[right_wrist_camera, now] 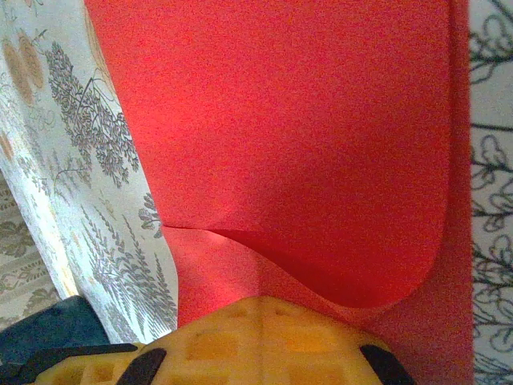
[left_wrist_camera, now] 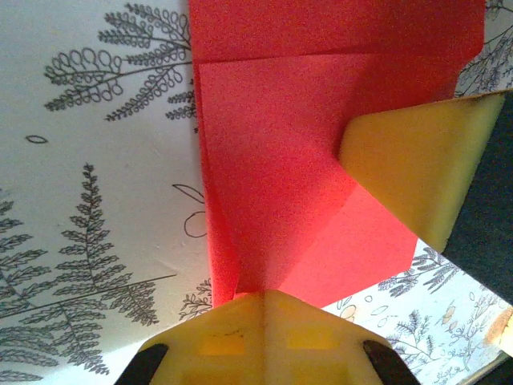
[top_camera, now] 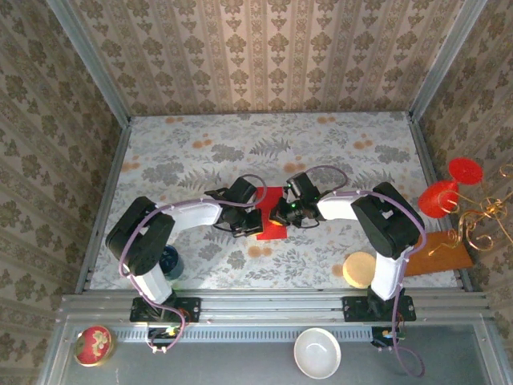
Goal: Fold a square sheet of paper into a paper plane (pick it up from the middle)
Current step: Fold the triangle a second time at the center of the table.
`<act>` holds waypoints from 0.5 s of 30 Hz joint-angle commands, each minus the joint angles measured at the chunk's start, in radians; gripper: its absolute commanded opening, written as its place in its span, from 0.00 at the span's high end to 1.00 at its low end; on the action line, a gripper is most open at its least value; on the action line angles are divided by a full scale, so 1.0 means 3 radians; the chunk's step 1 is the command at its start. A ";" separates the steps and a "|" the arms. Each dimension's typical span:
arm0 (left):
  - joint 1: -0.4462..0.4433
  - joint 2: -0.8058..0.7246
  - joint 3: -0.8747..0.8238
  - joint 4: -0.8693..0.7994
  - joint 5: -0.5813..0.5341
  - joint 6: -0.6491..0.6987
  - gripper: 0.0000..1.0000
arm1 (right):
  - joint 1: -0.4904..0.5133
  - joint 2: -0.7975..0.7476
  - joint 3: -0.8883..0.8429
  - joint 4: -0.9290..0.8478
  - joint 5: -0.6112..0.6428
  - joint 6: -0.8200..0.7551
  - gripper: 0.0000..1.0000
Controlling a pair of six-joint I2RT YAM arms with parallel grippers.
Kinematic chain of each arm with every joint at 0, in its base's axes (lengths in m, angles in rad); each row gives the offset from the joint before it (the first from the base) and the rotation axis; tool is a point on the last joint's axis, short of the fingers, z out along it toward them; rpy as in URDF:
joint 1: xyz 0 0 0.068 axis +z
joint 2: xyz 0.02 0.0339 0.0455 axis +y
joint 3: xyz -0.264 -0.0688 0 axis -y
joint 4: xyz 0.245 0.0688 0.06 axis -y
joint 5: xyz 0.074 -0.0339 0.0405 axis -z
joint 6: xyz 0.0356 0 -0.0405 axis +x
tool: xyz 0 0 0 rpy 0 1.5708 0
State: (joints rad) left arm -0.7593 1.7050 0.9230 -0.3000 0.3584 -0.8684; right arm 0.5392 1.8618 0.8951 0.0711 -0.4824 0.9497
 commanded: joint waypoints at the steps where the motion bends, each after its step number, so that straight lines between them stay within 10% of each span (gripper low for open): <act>1: -0.0019 0.0043 -0.0055 -0.0113 -0.0053 -0.0058 0.99 | -0.0005 0.0254 -0.0136 -0.0486 0.0371 0.0035 1.00; 15: -0.0017 0.0110 -0.0053 -0.0174 -0.0068 -0.0019 0.99 | -0.0003 0.0235 -0.0120 -0.0492 0.0366 0.0022 1.00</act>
State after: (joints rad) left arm -0.7593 1.7226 0.9195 -0.3134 0.3435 -0.8688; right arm 0.5396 1.8618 0.8951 0.0708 -0.4824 0.9497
